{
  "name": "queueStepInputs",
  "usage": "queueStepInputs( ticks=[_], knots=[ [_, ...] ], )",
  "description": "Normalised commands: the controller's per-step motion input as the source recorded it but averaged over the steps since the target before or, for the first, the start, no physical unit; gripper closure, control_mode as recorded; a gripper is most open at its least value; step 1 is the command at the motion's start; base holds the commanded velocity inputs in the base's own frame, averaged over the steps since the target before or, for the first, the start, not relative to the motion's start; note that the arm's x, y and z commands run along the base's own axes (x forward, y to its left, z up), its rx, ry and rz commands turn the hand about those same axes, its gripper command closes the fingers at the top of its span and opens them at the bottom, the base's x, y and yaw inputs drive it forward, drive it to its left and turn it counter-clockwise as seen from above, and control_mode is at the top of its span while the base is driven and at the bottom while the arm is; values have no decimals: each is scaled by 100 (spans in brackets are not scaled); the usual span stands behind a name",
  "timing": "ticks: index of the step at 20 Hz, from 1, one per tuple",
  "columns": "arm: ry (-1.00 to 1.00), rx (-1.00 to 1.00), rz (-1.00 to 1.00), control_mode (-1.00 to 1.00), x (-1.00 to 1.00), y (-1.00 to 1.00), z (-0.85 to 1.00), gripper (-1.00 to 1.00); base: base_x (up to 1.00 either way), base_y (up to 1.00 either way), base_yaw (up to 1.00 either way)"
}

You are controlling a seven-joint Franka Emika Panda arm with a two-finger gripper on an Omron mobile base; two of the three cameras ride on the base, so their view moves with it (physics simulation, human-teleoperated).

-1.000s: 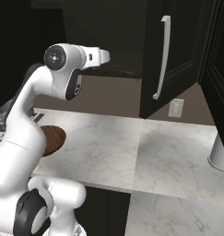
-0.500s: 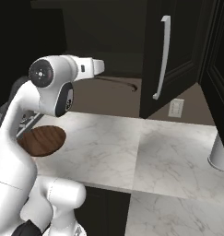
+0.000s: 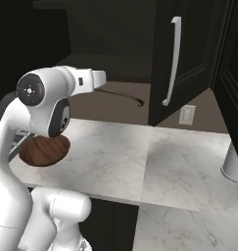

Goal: Open the cabinet and move the ladle to the pot. Then close the cabinet.

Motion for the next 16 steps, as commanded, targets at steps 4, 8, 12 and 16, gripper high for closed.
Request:
queueStepInputs(
  ticks=[4,8,12,16],
  knots=[
    [-1,0,0,-100,-48,13,0,100,0,0,0],
    [0,0,0,-100,-37,25,0,100,0,0,0],
    [0,0,0,-100,-16,22,0,100,0,0,0],
    [6,0,0,-100,-1,12,0,100,0,0,0]
  ],
)
